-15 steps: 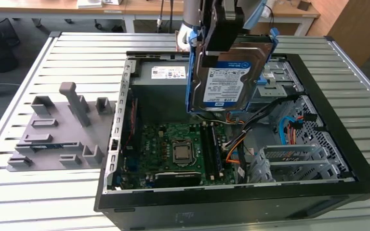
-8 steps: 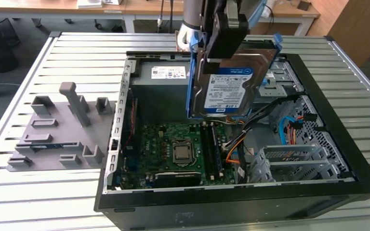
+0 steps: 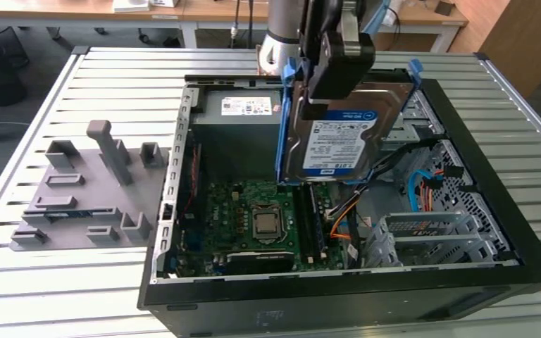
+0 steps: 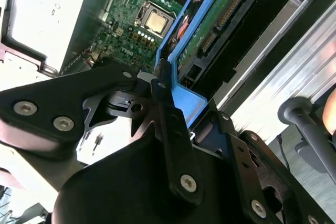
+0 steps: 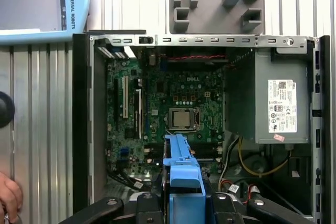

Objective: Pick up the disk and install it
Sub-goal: 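Insert the disk into the insertion slot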

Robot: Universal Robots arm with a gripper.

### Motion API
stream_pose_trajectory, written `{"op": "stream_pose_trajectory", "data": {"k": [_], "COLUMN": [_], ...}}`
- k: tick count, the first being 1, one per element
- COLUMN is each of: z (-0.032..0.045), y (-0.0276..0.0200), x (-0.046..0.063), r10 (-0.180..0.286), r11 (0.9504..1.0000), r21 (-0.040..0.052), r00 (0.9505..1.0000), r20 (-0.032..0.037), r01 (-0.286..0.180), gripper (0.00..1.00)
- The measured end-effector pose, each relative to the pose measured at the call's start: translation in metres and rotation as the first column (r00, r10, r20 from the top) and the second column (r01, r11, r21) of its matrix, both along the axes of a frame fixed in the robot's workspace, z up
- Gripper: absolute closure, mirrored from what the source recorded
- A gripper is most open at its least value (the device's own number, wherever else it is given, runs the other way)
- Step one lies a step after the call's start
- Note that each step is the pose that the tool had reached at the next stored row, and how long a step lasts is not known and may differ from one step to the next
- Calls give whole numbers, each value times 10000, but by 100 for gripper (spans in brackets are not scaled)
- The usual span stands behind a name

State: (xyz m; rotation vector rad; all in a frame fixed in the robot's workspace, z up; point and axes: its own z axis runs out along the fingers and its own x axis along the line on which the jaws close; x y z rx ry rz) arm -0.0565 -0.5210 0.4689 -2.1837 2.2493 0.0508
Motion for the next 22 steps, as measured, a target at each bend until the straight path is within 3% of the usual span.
{"op": "stream_pose_trajectory", "data": {"k": [7,16,22], "z": [-6,-13,-17], "y": [-12,-214,-271], "x": [144,153,202], "r10": [0,0,0], "r11": [10000,10000,10000], "r21": [-4,-2,-1], "r00": [10000,10000,10000], "r20": [-1,0,0], "r01": [0,0,0], "gripper": [63,63,63]}}
